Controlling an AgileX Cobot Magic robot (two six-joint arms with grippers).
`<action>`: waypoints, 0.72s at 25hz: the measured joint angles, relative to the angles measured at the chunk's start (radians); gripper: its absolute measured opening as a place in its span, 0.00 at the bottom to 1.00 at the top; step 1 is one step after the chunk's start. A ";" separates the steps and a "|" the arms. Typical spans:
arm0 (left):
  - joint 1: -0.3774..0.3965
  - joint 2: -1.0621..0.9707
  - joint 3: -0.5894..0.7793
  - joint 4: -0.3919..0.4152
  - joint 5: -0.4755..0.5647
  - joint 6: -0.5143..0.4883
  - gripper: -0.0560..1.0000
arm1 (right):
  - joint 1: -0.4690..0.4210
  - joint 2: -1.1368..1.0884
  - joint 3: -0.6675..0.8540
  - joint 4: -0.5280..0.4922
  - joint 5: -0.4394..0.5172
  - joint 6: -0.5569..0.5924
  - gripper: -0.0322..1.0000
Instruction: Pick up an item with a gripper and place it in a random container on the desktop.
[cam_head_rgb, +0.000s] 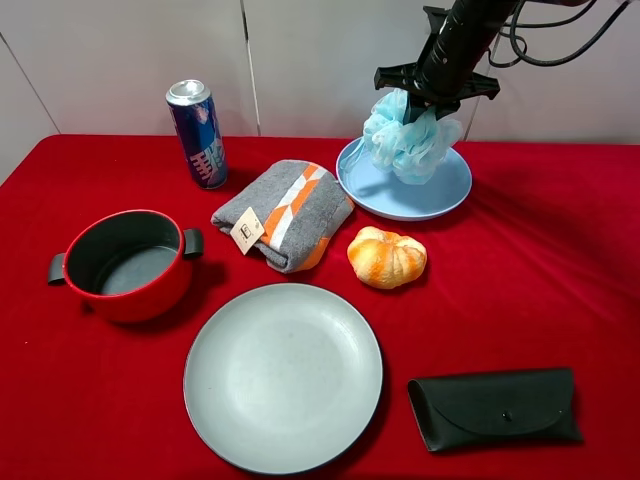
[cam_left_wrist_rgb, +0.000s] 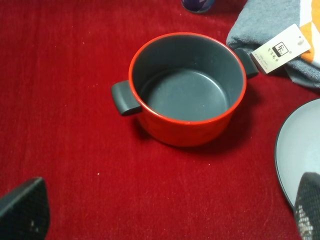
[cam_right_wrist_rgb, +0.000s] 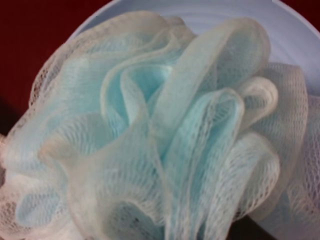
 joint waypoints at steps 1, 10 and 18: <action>0.000 0.000 0.000 0.000 0.000 0.000 0.98 | 0.000 0.000 0.000 0.000 0.000 0.000 0.18; 0.000 0.000 0.000 0.000 0.000 0.000 0.98 | 0.000 0.000 0.000 0.001 0.007 0.000 0.46; 0.000 0.000 0.000 0.000 0.000 0.000 0.98 | 0.000 0.000 0.000 0.012 0.012 0.000 0.70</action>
